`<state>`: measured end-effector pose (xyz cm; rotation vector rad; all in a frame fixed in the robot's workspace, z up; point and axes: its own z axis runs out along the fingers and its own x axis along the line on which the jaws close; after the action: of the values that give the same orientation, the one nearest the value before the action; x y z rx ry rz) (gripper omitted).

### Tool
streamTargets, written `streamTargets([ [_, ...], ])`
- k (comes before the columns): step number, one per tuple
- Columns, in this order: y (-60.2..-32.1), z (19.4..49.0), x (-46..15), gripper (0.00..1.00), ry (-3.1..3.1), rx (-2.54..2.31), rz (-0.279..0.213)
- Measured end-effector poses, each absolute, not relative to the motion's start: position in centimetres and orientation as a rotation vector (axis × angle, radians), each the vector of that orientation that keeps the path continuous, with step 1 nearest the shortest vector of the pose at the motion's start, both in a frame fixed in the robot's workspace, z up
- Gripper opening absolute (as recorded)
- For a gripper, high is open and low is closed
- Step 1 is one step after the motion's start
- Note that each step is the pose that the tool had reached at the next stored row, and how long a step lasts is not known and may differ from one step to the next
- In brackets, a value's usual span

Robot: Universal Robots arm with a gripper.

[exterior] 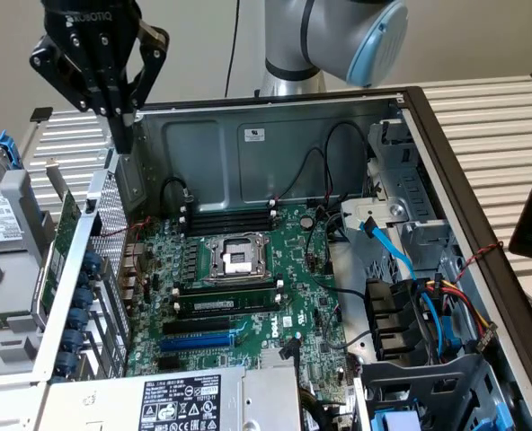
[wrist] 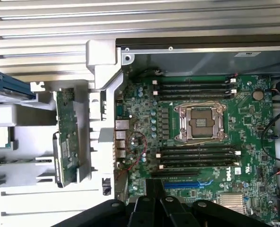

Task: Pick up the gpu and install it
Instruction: 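Reach for the gpu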

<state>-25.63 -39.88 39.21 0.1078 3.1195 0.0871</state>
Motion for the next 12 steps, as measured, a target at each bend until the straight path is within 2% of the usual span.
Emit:
streamTargets([
  [12,-39.9,39.2,-31.1,0.11,3.119,0.107,0.112],
])
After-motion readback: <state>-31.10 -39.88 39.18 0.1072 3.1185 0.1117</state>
